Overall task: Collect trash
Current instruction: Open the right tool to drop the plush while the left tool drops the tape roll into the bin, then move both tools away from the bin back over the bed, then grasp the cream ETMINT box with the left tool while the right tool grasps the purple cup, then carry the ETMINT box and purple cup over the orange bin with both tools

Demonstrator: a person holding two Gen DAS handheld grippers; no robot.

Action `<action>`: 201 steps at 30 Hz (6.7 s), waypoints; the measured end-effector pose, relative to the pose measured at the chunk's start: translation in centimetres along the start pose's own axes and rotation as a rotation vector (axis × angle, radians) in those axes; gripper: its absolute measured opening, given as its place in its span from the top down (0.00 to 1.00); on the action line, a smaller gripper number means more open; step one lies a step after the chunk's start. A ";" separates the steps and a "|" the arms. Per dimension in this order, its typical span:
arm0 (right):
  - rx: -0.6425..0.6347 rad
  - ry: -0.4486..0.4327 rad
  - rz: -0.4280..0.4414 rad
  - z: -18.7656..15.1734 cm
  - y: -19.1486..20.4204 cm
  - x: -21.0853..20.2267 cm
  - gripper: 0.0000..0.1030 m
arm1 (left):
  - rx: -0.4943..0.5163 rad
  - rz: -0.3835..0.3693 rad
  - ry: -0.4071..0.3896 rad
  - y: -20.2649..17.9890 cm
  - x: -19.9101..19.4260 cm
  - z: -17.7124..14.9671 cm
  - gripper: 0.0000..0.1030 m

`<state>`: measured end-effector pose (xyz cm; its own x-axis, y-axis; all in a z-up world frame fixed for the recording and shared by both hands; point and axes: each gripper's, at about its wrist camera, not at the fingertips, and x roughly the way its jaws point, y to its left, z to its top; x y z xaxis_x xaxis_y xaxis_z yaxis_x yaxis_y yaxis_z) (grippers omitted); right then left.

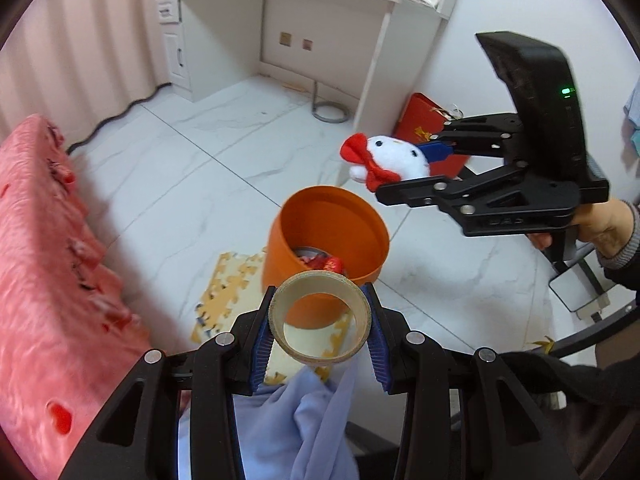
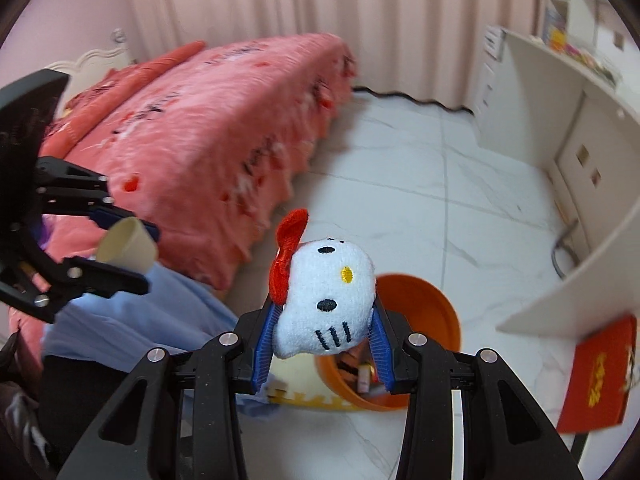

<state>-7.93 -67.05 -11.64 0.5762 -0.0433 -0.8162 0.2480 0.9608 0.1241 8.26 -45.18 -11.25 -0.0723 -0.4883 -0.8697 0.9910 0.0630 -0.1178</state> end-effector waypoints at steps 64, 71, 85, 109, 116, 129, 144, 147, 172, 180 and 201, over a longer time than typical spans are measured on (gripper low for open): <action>0.074 0.040 0.044 0.5 0.9 4.6 0.36 | -0.053 0.017 0.088 0.9 4.1 1.1 0.41; -0.013 0.008 0.098 2.1 5.7 2.9 0.35 | -0.116 0.085 0.046 2.2 0.1 -1.7 0.41; -0.234 -0.032 0.223 5.6 17.7 0.8 0.35 | -0.248 0.235 -0.058 3.3 -9.0 -9.1 0.34; -0.695 -0.001 0.584 6.5 46.1 2.5 0.29 | -0.747 0.527 -0.147 5.0 -23.1 -31.8 0.26; -0.754 0.042 0.646 6.2 52.5 4.9 0.29 | -0.922 0.582 -0.162 7.2 -25.4 -38.0 0.26; -0.825 0.131 0.678 7.2 59.0 10.8 0.29 | -1.184 0.659 -0.178 14.3 -24.7 -44.7 0.26; -0.811 0.174 0.701 7.8 59.7 14.2 0.29 | -1.262 0.698 -0.132 16.9 -22.4 -47.5 0.64; -0.803 0.183 0.696 7.6 60.0 14.8 0.29 | -1.230 0.665 -0.127 16.8 -23.3 -48.4 0.69; -0.856 0.175 0.629 8.2 63.9 20.5 0.92 | -1.031 0.538 -0.073 17.1 -22.7 -46.5 0.70; -0.844 0.159 0.637 8.4 63.1 19.4 0.95 | -1.016 0.540 -0.093 16.7 -23.1 -45.7 0.70; -0.700 0.015 0.615 8.2 50.2 7.0 0.95 | -0.769 0.543 -0.146 7.6 -24.4 -34.1 0.70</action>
<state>14.95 -21.35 -6.47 0.4388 0.5270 -0.7278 -0.6266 0.7600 0.1724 13.70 -3.08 -7.29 0.4424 -0.3244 -0.8361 0.5358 0.8432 -0.0436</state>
